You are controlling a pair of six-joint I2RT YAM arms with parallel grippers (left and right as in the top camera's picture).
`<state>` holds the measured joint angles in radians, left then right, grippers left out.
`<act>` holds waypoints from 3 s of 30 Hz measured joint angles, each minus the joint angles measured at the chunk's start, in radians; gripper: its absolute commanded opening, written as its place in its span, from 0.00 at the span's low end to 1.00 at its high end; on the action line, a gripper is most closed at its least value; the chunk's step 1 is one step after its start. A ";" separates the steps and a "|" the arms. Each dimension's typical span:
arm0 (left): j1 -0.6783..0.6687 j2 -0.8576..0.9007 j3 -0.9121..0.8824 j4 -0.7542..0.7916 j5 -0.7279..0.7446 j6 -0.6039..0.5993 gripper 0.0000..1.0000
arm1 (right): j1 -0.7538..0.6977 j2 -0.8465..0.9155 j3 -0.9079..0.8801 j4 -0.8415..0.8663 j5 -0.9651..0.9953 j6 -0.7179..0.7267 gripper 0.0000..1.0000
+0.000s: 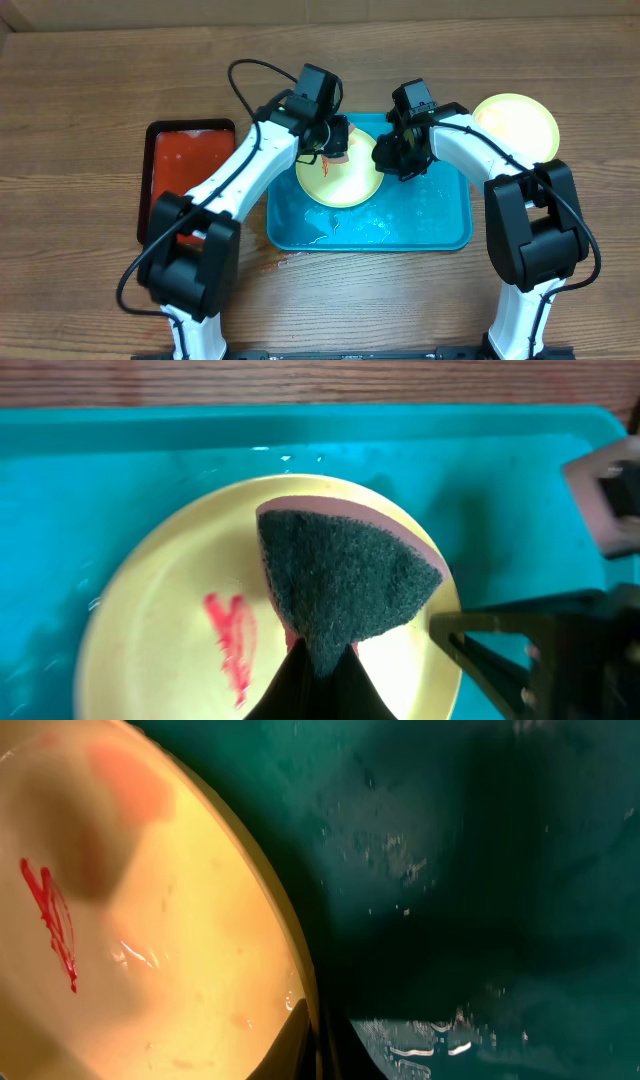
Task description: Clean dirty plates on tray and stack at the side
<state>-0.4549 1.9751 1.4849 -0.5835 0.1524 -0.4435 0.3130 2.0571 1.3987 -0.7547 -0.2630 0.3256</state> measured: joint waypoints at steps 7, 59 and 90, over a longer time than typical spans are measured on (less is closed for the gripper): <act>-0.044 0.132 -0.004 0.009 0.002 -0.030 0.04 | 0.000 0.000 0.000 0.020 0.008 0.000 0.04; 0.152 0.049 0.243 -0.299 -0.377 -0.011 0.04 | 0.010 -0.001 0.096 -0.088 0.131 -0.044 0.04; 0.575 -0.175 0.243 -0.562 -0.249 -0.029 0.04 | 0.648 -0.201 0.199 0.141 1.501 -0.955 0.04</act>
<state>0.1196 1.7996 1.7283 -1.1450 -0.0971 -0.4728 0.9607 1.8561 1.5974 -0.6136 1.2377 -0.6296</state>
